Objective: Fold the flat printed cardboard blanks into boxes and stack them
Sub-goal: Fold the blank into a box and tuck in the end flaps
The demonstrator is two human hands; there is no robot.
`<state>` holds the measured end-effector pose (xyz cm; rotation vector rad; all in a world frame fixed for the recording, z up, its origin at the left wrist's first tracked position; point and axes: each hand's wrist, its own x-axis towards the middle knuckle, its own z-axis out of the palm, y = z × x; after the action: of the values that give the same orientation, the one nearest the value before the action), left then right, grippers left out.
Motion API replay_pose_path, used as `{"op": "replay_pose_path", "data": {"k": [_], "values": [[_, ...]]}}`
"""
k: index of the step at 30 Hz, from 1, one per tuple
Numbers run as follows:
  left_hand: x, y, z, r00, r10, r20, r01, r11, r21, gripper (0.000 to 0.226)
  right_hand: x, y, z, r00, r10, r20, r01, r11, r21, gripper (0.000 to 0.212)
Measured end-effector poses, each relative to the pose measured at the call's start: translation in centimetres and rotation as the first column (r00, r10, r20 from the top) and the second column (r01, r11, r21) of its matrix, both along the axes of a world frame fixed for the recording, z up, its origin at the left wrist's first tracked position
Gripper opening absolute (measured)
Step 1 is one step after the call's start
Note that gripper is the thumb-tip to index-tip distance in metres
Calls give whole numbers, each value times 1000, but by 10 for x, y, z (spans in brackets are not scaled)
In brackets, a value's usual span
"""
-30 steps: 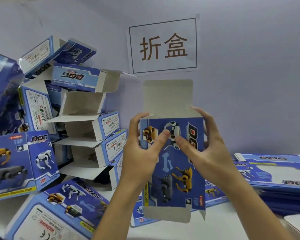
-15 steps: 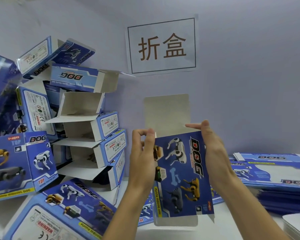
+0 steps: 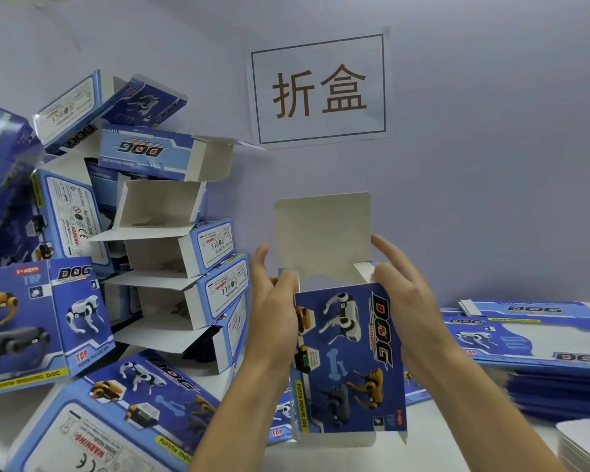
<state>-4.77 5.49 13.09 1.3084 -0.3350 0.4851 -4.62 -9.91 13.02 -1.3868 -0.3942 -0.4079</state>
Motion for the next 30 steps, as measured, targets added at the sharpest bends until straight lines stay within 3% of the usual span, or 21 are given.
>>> {"op": "replay_pose_path", "data": {"k": [9, 14, 20, 30], "values": [[-3, 0, -5, 989, 108, 98, -108, 994, -9, 34, -3, 2, -4, 997, 26, 72, -32, 996, 82, 16], [-7, 4, -8, 997, 1, 82, 8, 995, -102, 36, -6, 1, -8, 984, 169, 59, -176, 975, 139, 46], [-3, 10, -11, 988, -121, 100, 109, 988, 111, 25, -9, 2, -8, 985, 132, 114, -130, 991, -22, 38], [-6, 11, -8, 980, -77, 185, 51, 989, 141, 38, -8, 5, -6, 980, 35, 197, -40, 999, 25, 35]]}}
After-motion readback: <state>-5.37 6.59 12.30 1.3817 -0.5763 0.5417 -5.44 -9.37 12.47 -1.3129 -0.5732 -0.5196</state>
